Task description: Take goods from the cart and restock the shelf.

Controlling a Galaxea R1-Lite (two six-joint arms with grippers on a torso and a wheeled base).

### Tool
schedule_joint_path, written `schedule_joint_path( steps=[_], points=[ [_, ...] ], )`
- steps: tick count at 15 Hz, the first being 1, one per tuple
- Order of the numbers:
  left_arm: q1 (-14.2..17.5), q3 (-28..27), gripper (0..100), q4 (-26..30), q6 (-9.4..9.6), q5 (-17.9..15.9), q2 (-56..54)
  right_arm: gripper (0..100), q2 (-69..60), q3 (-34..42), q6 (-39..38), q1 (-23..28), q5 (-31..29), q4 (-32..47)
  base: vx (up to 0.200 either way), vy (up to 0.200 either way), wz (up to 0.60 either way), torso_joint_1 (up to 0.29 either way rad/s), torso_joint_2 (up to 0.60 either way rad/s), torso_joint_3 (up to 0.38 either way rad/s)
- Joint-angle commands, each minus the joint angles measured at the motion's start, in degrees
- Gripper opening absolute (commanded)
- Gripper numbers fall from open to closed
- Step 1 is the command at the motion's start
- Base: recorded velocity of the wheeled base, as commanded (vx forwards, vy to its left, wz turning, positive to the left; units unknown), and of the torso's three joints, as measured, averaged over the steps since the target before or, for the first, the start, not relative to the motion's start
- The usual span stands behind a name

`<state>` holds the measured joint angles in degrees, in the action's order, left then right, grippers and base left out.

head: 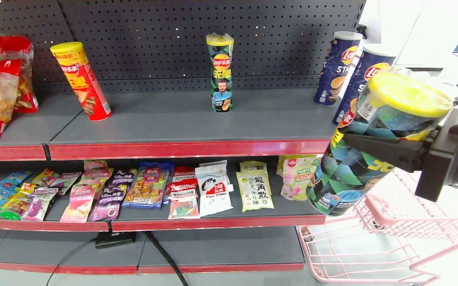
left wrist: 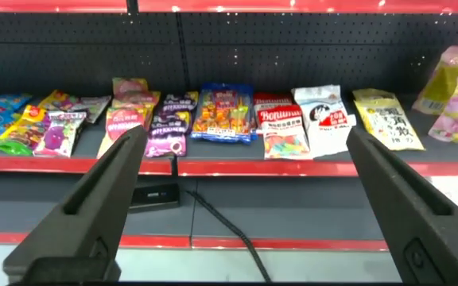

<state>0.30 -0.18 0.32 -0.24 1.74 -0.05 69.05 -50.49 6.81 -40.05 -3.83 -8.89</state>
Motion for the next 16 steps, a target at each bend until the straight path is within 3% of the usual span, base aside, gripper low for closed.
schedule_joint_path(
  steps=[1,6,10,16],
  points=[
    [0.0,0.1,100,0.0,-0.02,0.0,0.0,0,0.0,0.0,0.0,0.0,0.0,0.0,0.000,0.000,0.00,0.188,-0.48,-0.300],
    [0.0,0.0,100,0.0,-0.02,0.0,0.0,0,0.4,0.1,0.0,0.0,0.0,-0.1,0.000,0.000,0.00,0.161,-0.41,-0.244],
    [0.0,0.0,100,0.0,-0.11,0.0,0.0,0,0.4,0.5,0.0,0.0,-0.2,-0.1,0.000,0.000,0.00,0.026,-0.06,-0.034],
    [0.0,0.0,100,0.0,-0.11,0.0,0.0,0,0.3,1.3,0.0,0.1,-0.2,-0.3,0.000,0.200,0.00,0.006,0.00,-0.001]
  ],
)
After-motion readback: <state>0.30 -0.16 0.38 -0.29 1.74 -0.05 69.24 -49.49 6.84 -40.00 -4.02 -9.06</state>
